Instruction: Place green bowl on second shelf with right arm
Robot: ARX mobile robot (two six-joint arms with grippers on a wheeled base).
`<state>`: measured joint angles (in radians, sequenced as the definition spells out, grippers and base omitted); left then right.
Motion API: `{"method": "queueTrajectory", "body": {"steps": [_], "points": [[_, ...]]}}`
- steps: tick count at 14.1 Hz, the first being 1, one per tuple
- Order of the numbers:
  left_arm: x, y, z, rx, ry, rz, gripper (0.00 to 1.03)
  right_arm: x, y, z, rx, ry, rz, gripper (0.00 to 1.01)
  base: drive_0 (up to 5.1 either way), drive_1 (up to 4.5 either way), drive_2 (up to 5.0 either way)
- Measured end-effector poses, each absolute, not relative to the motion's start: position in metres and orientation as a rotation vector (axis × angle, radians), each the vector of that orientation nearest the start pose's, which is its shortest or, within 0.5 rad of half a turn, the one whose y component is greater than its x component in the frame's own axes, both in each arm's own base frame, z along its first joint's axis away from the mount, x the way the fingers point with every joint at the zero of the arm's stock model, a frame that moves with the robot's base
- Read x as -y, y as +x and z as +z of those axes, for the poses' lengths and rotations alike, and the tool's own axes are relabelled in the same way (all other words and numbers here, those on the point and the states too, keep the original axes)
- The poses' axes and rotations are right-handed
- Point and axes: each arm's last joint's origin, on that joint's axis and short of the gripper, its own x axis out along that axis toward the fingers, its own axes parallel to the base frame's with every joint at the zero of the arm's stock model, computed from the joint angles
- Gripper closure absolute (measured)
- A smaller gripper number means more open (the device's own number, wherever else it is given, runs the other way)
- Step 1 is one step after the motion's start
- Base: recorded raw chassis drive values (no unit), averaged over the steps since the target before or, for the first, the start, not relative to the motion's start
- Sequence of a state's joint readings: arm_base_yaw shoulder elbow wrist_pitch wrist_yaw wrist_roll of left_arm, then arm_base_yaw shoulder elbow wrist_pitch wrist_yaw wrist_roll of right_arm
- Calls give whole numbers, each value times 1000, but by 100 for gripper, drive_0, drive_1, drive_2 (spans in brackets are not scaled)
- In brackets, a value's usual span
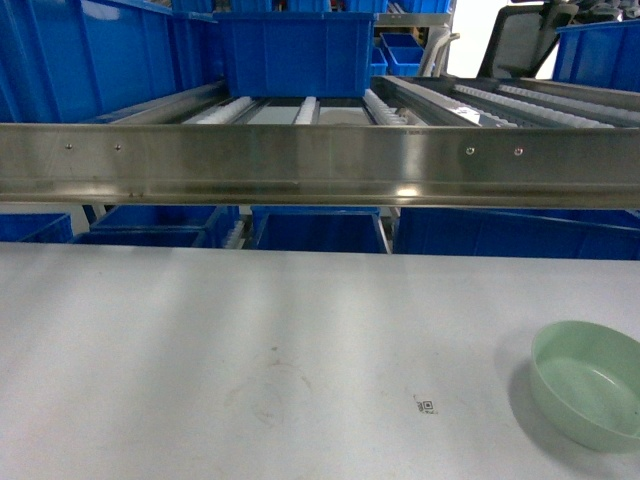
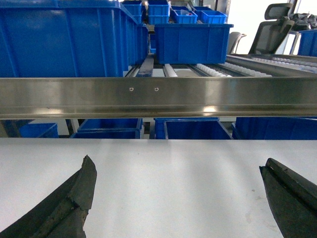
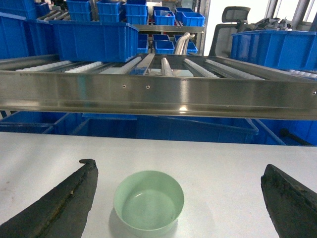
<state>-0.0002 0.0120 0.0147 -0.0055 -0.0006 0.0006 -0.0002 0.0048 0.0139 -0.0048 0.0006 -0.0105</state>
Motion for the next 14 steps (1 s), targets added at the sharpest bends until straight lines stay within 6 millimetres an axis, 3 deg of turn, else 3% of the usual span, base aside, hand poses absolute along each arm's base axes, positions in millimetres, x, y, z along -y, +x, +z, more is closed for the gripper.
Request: {"method": "queueTrajectory", "body": {"steps": [4,6,9,14], "points": [[0,98,167,-3,1,0,5,0,100,172,41,-9,-9,3,0,0,0],[0,98,167,-3,1,0,5,-6,116,173,23,-19,-12,3,0,0,0],[0,98,167,-3,1,0,5,-7,154,196,2,-59,-29,3,0,0,0],[0,98,167,-3,1,0,5,-10,231,206,-363,-199,85,3,0,0,0]]}}
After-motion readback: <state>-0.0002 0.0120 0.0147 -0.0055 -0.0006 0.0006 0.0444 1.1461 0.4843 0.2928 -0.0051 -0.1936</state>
